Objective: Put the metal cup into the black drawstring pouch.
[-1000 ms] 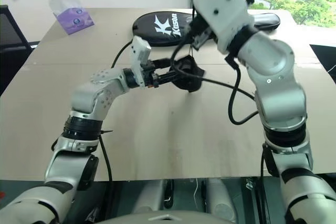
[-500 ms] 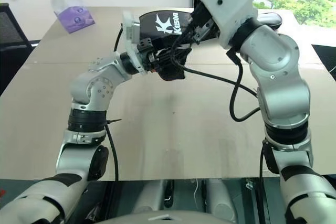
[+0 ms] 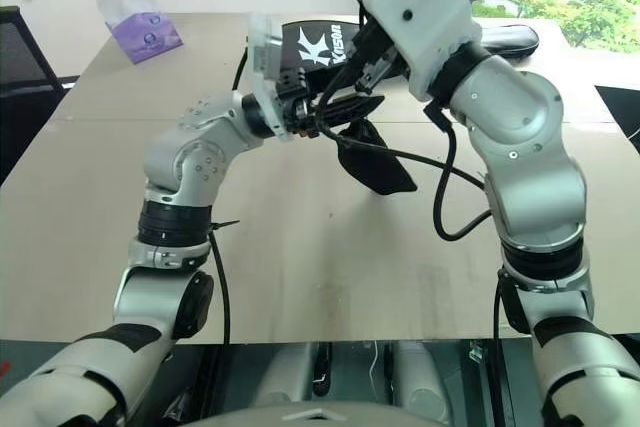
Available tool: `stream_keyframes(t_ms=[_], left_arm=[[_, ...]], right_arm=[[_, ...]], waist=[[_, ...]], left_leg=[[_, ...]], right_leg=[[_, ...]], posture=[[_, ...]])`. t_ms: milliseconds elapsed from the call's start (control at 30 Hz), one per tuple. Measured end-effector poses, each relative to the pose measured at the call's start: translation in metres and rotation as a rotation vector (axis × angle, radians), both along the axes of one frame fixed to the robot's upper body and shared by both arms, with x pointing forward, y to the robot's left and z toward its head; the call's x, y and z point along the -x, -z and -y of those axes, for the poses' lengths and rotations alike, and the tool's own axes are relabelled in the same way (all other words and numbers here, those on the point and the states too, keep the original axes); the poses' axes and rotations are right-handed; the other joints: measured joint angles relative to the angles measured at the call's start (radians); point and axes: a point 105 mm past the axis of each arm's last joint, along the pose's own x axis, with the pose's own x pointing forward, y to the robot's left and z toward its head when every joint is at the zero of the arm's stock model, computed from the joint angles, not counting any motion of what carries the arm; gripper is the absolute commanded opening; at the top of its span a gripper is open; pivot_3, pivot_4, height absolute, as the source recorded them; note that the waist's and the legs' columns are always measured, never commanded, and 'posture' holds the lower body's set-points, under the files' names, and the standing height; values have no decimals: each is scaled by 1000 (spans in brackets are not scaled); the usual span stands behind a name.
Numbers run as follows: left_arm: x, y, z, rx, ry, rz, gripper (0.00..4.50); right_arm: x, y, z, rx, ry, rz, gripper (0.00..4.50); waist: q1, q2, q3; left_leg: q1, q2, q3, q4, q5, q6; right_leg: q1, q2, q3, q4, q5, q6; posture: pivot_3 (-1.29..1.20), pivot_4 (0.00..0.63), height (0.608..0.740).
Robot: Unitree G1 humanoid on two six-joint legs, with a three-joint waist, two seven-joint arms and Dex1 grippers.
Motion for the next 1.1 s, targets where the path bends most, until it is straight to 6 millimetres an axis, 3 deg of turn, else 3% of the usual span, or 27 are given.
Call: stream_keyframes(t_ms=[33,133,233,333,600,667,767,867,1000,1100], left_arm=[[1,1,4,-7,10,3,3275],[2,1,7,-10,19,5,2692],[3,-2,8,-11,30,16,1166],[5,-1,8,-14,42,17,252],[-3,10,2,-52,0,3,260],[-13,23,-5,-84,-49,-20,260],[-32,54,-21,-166,-148,-70,260],[-42,58,-27,-199,-212,-23,260],[-57,49,-30,-218,-299,48,260],[-63,40,-28,-254,-352,215,260]], right_arm=[[1,2,-2,7,-6,-4,0],[1,4,-2,11,-9,-12,0],[4,5,-3,15,-12,-14,0],[4,6,-3,15,-10,-19,0],[1,0,6,-30,26,-17,0],[-8,-9,21,-83,98,-7,0],[-26,-23,60,-184,255,11,0],[-48,-9,84,-216,349,-67,0],[-60,11,106,-227,404,-119,0],[-63,27,122,-240,436,-154,0]], waist=[[0,0,0],[-1,0,0],[-1,0,0],[-1,0,0],[-1,0,0],[0,0,0],[0,0,0],[2,0,0],[4,0,0],[4,0,0]], left_leg=[[0,0,0,0,0,0],[0,0,0,0,0,0],[0,0,0,0,0,0],[0,0,0,0,0,0],[0,0,0,0,0,0],[0,0,0,0,0,0],[1,0,0,0,0,0],[0,0,1,0,0,0],[-1,0,1,0,0,0],[-1,0,1,-1,0,0]], right_leg=[[0,0,0,0,0,0],[0,0,0,0,0,0],[0,0,0,0,0,0],[0,0,0,0,0,0],[0,0,0,0,0,0],[0,0,0,0,0,0],[0,0,0,0,0,0],[0,0,0,0,0,0],[0,0,0,-1,0,0],[0,0,0,-1,0,0]], posture=[[0,150,740],[0,150,740],[0,150,740],[0,150,740],[0,150,740],[0,150,740],[0,150,740],[0,150,740],[0,150,740],[0,150,740]])
